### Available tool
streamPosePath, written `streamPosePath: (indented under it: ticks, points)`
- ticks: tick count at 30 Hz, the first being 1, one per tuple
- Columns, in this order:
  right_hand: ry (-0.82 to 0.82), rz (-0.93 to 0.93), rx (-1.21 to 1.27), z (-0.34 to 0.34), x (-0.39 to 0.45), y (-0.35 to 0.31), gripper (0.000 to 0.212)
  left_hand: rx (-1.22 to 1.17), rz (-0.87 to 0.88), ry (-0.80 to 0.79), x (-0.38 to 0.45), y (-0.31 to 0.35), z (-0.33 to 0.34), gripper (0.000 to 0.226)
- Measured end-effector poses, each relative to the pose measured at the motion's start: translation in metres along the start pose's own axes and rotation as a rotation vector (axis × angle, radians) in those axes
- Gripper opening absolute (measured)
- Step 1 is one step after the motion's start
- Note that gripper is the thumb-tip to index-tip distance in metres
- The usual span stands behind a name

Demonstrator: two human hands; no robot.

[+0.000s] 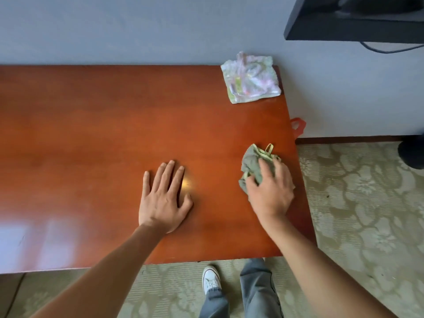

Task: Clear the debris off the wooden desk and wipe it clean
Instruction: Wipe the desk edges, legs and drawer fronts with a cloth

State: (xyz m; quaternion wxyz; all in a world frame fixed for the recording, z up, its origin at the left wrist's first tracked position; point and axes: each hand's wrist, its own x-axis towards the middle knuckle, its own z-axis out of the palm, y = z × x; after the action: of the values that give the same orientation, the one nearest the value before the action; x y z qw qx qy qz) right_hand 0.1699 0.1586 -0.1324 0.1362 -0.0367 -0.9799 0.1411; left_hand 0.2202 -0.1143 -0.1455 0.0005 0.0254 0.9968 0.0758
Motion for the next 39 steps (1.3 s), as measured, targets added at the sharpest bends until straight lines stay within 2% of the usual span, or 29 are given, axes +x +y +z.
streamPosePath:
  ticks: [1,4,5,6,7,8,11,13,14,15,16,18,19,20,23,24,26,28,29,30,32,33,34,36,38,39]
  points:
    - [-0.004,-0.089,0.022,0.006,0.001,-0.020,0.044,-0.030,0.005,0.011,0.000,-0.001,0.000,0.073]
    - [-0.201,-0.741,0.167,0.016,-0.008,-0.059,0.043,-0.126,-0.013,0.082,-0.001,-0.009,0.001,0.066]
    - [-0.261,-0.893,0.177,0.017,-0.001,-0.059,0.043,-0.148,-0.030,0.100,-0.002,-0.010,0.001,0.064]
    - [-0.285,-0.946,0.179,0.019,0.011,-0.054,0.043,-0.163,-0.042,0.114,-0.003,-0.010,0.001,0.062]
    - [-0.277,-0.899,0.183,0.022,0.028,-0.046,0.043,-0.171,-0.048,0.126,-0.003,-0.009,0.001,0.062]
    - [-0.237,-0.774,0.177,0.026,0.049,-0.035,0.043,-0.173,-0.047,0.134,-0.003,-0.008,0.001,0.062]
    - [-0.082,-0.238,0.058,0.020,0.125,-0.001,0.048,-0.157,-0.040,0.129,-0.001,-0.007,0.002,0.062]
    - [-0.075,0.090,0.002,0.021,0.156,0.008,0.049,-0.155,-0.032,0.119,0.000,-0.008,0.003,0.062]
    - [-0.070,0.149,-0.010,0.025,0.161,0.005,0.049,-0.156,-0.034,0.116,0.001,-0.008,0.003,0.062]
    - [-0.063,0.100,-0.011,0.028,0.159,0.000,0.048,-0.155,-0.037,0.115,0.002,-0.009,0.002,0.062]
    - [-0.080,-0.032,0.002,0.028,0.154,-0.005,0.048,-0.153,-0.034,0.115,0.002,-0.008,0.003,0.061]
    - [-0.218,-0.389,0.012,0.023,0.139,-0.001,0.047,-0.161,-0.031,0.117,0.000,-0.007,0.003,0.061]
    - [-0.272,-0.478,-0.008,0.018,0.145,0.005,0.046,-0.166,-0.034,0.123,0.001,-0.008,0.002,0.061]
    - [-0.275,-0.431,-0.024,0.015,0.159,0.013,0.045,-0.166,-0.036,0.126,0.001,-0.009,0.003,0.061]
    - [-0.165,0.183,-0.017,0.018,0.183,0.015,0.051,-0.162,-0.037,0.115,0.000,-0.009,0.003,0.061]
    - [-0.151,0.196,-0.035,0.024,0.181,0.007,0.052,-0.165,-0.039,0.112,0.001,-0.008,0.003,0.061]
    - [-0.220,-0.076,-0.001,0.026,0.170,-0.007,0.049,-0.156,-0.033,0.107,0.004,-0.008,0.003,0.061]
    - [-0.356,-0.483,0.033,0.022,0.151,-0.007,0.049,-0.149,-0.026,0.096,0.003,-0.008,0.002,0.062]
    - [-0.380,-0.550,0.022,0.019,0.153,-0.004,0.050,-0.149,-0.026,0.096,0.003,-0.009,0.001,0.062]
    - [-0.362,-0.484,0.026,0.020,0.159,-0.004,0.051,-0.146,-0.025,0.095,0.003,-0.010,0.001,0.062]
    - [-0.249,-0.100,0.053,0.026,0.163,-0.023,0.050,-0.143,-0.020,0.094,0.003,-0.010,0.001,0.061]
    - [-0.203,-0.021,0.056,0.029,0.153,-0.040,0.049,-0.149,-0.020,0.095,0.002,-0.010,0.001,0.061]
    - [-0.157,-0.073,0.065,0.034,0.138,-0.058,0.047,-0.157,-0.013,0.099,0.002,-0.011,0.003,0.061]
    - [-0.187,-0.419,0.177,0.040,0.096,-0.092,0.047,-0.184,0.003,0.128,0.000,-0.013,0.005,0.060]
    - [-0.358,-0.802,0.245,0.038,0.053,-0.108,0.050,-0.220,-0.016,0.179,-0.001,-0.017,0.009,0.055]
    - [-0.388,-0.900,0.235,0.039,0.050,-0.108,0.051,-0.249,-0.038,0.211,0.000,-0.018,0.011,0.050]
